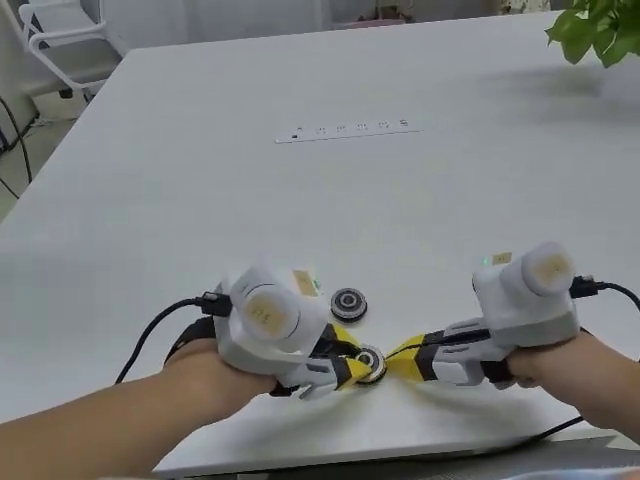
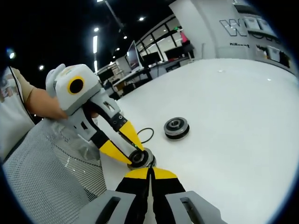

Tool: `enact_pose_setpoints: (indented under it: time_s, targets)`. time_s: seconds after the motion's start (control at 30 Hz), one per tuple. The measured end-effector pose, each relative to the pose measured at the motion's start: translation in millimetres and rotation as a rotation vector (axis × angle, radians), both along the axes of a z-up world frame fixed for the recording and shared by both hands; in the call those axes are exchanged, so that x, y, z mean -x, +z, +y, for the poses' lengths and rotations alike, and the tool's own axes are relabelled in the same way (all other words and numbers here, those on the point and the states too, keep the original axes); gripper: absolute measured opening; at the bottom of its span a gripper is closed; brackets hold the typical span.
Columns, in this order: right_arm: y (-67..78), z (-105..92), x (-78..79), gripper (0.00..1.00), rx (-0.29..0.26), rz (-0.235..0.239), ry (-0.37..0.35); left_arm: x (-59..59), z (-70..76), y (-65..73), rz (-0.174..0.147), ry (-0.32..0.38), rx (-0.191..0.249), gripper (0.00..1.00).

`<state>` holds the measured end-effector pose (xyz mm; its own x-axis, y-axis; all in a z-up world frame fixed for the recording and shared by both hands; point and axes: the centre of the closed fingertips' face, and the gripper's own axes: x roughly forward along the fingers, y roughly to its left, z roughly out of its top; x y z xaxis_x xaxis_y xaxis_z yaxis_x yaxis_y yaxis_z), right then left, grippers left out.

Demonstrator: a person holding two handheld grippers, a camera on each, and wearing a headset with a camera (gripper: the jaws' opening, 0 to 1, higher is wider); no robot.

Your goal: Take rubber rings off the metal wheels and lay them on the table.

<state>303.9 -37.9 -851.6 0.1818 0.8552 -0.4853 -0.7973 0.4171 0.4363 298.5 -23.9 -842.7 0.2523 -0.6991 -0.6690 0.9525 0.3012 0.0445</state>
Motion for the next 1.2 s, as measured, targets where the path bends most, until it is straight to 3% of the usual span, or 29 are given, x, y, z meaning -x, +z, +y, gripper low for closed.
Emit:
enact_pose_setpoints:
  time_s: [0.67, 1.2]
  targets:
    - [10.4, 5.7, 4.6, 0.0, -0.095, 0.087, -0.062, -0.9, -1.5, -0.5, -0.001, 0.019, -0.005, 0.12]
    - [14.4, 9.4, 7.5, 0.0, -0.096, 0.092, -0.054, -1.2, -1.2, -0.6, 0.007, 0.037, -0.008, 0.12]
